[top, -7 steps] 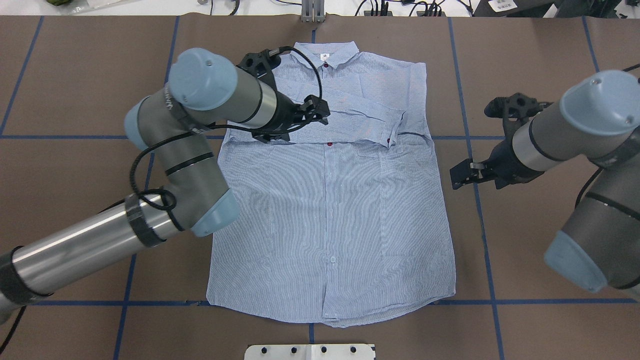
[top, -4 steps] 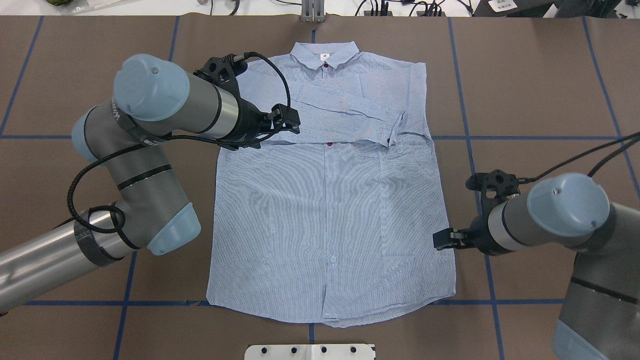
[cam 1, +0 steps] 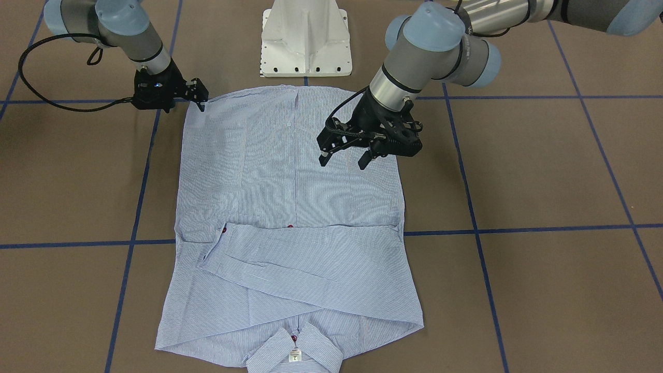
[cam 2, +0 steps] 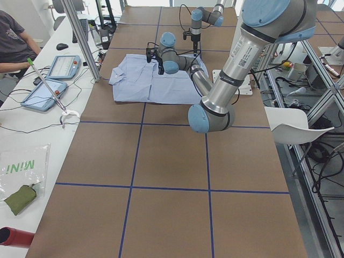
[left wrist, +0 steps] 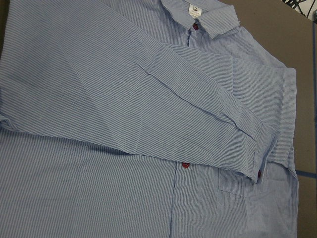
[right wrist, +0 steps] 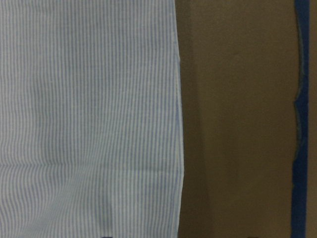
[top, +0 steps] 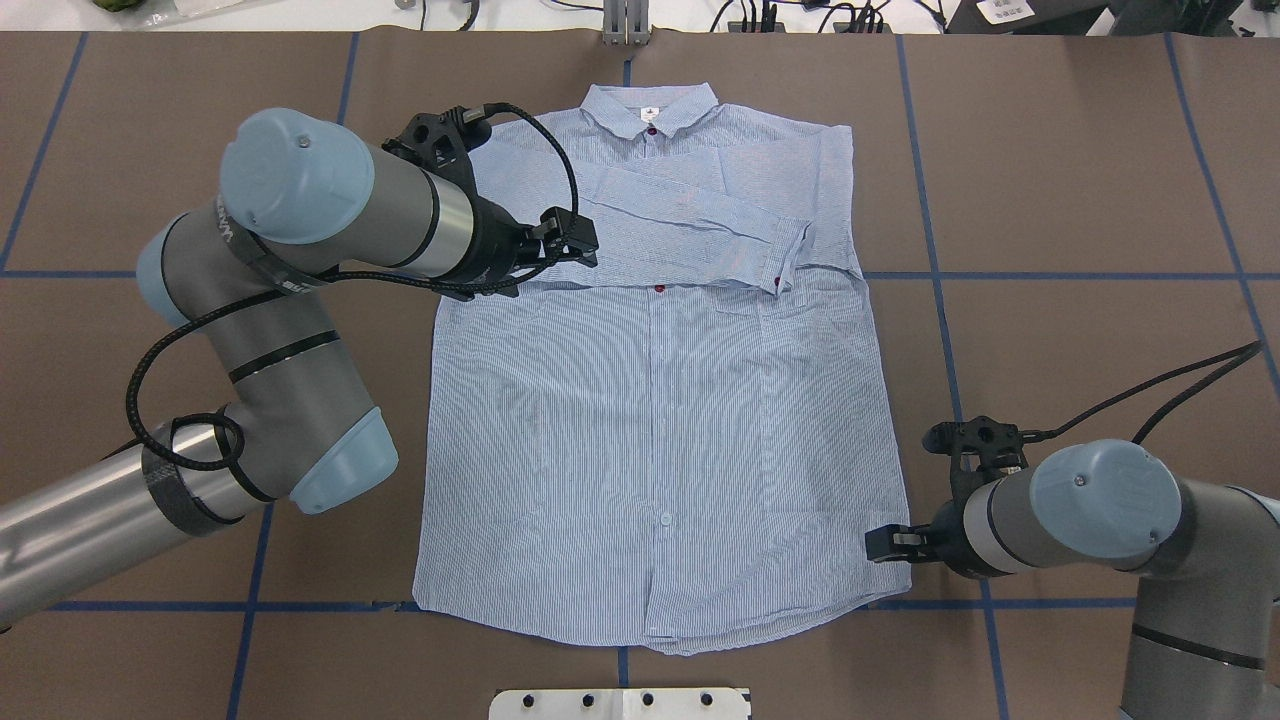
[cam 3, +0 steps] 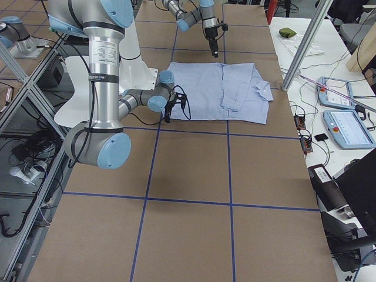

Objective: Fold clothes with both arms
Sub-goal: 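Move both grippers to the bottom hem corners nearest the robot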

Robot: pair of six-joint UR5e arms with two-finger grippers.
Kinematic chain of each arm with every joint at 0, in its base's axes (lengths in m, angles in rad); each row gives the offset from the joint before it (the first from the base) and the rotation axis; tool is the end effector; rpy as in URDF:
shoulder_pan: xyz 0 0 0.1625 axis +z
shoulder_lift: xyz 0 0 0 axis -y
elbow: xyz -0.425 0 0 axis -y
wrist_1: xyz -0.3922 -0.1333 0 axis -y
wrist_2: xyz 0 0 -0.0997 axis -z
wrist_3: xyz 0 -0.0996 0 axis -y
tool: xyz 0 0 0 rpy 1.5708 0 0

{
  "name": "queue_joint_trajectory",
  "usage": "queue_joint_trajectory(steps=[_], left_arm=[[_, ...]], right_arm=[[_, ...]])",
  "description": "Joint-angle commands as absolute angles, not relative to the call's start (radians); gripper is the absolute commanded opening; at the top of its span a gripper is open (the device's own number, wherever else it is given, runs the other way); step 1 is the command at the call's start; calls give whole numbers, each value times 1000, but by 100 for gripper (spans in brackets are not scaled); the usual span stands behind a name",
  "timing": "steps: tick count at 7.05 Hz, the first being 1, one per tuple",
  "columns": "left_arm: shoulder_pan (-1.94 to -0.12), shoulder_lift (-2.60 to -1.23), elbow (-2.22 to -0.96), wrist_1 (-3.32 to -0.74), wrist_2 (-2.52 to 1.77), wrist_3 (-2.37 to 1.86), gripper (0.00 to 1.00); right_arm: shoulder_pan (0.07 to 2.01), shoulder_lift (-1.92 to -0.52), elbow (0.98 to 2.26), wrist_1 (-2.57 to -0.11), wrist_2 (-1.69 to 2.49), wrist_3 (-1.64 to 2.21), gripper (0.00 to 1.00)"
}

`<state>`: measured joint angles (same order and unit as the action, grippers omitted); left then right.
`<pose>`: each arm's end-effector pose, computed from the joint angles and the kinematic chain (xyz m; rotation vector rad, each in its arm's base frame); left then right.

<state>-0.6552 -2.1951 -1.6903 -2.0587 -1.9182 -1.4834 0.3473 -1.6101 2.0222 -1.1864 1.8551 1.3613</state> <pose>0.4616 -0.4801 0.1789 0.1608 1.2472 -0.2775 -0.4162 -0.2627 0.4257 -0.0413 -0.8340 0.0165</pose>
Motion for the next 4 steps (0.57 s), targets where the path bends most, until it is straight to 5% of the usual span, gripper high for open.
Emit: queue_joint_trajectory(steps=[1,2,3,4], left_arm=[[-655,-2195,-1689,-2059,-1916,-1483,99],[-655,-2195,-1689,-2059,-1916,-1483,99],[-657,-2195,-1687,-2059,-1914,-1483,99],[-657,-2191,-1687,-2059,-1914,-1482,99]], right_arm=[[345,-1609,2019,-1186,1868,1362,73],[345,-1609,2019,-1186,1868,1362,65],[345,-1609,2020,-1186,1868,1362,35],[344,-1608,2019,-1187,1868,1362,33]])
